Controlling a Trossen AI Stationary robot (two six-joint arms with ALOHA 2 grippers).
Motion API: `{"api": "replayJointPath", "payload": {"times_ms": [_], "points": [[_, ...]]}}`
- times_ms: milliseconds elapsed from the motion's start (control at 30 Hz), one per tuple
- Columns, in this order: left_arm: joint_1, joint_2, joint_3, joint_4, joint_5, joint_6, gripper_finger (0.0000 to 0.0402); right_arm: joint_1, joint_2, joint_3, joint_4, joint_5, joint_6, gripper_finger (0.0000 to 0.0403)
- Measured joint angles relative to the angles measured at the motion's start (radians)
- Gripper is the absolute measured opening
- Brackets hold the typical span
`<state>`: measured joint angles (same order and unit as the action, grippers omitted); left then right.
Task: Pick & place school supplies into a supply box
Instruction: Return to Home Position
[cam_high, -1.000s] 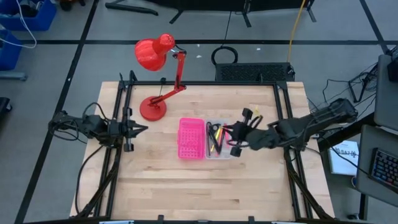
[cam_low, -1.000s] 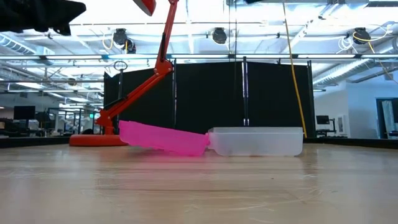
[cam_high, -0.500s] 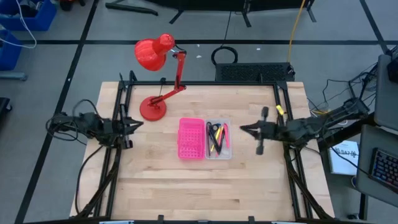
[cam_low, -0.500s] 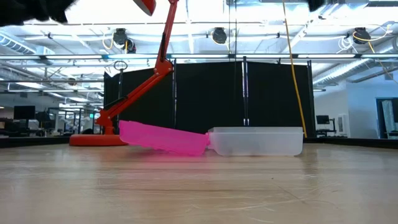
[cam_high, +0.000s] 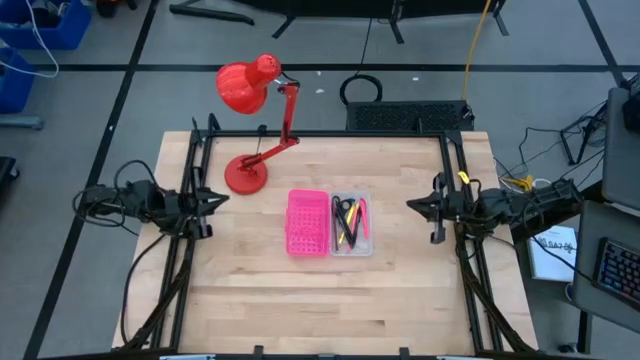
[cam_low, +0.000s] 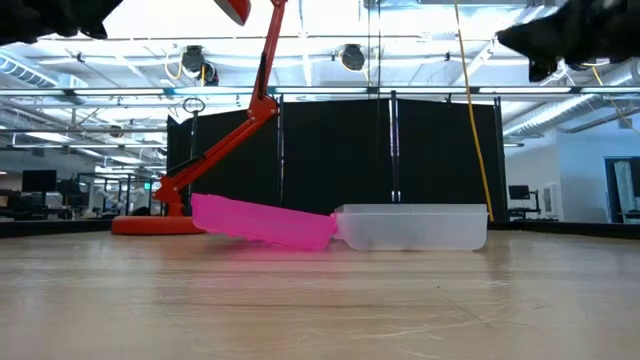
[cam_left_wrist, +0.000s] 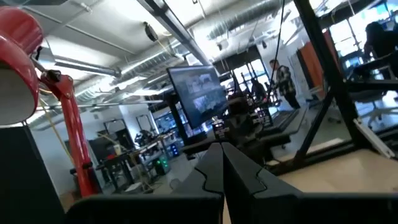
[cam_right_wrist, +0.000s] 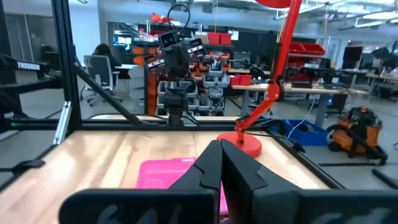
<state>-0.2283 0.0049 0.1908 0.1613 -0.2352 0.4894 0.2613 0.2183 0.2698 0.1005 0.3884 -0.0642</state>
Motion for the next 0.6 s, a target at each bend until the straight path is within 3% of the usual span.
{"api": "replayJointPath", "payload": {"times_ms": [267, 467, 600], "points": [[0.049, 0.001, -0.078, -0.011, -0.007, -0.061, 0.0003, 0.0, -0.156, -0.1, 0.0, -0.054, -0.065, 0.0], [0.09, 0.001, -0.179, 0.018, 0.006, -0.138, 0.0002, 0.0, -0.193, -0.145, 0.0, -0.08, -0.056, 0.0], [0.11, 0.001, -0.181, -0.038, 0.019, -0.176, 0.0002, 0.0, -0.194, -0.195, -0.002, -0.08, -0.018, 0.0]]}}
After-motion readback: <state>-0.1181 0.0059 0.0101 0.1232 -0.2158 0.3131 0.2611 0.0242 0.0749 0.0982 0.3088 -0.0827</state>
